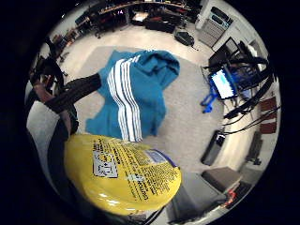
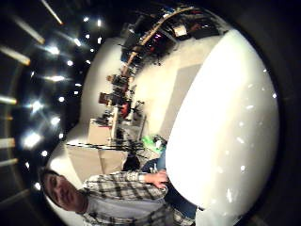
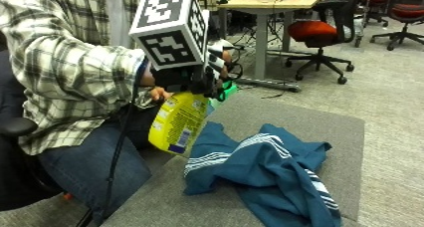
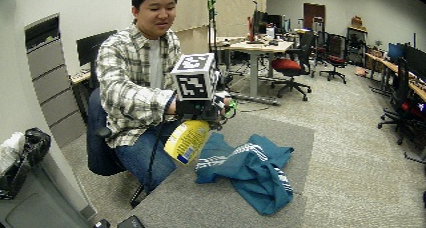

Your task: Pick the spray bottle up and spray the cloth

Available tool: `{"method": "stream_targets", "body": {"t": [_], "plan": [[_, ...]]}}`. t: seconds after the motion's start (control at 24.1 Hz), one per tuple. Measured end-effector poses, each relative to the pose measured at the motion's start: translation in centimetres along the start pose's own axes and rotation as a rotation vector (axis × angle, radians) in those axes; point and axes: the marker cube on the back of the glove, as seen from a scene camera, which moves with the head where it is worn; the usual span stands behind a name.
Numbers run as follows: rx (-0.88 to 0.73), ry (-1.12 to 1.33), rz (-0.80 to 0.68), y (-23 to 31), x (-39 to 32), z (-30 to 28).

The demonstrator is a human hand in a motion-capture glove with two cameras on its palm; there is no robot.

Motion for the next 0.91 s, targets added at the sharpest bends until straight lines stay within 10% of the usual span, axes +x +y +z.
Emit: {"method": "stream_targets", "body": {"t": [0.42,0.91], "plan": [[0.349,-0.448,-0.06,0.1,-0.9,-3.6],[0.376,-0.537,-0.101,-0.3,-2.9,-2.0]]}}
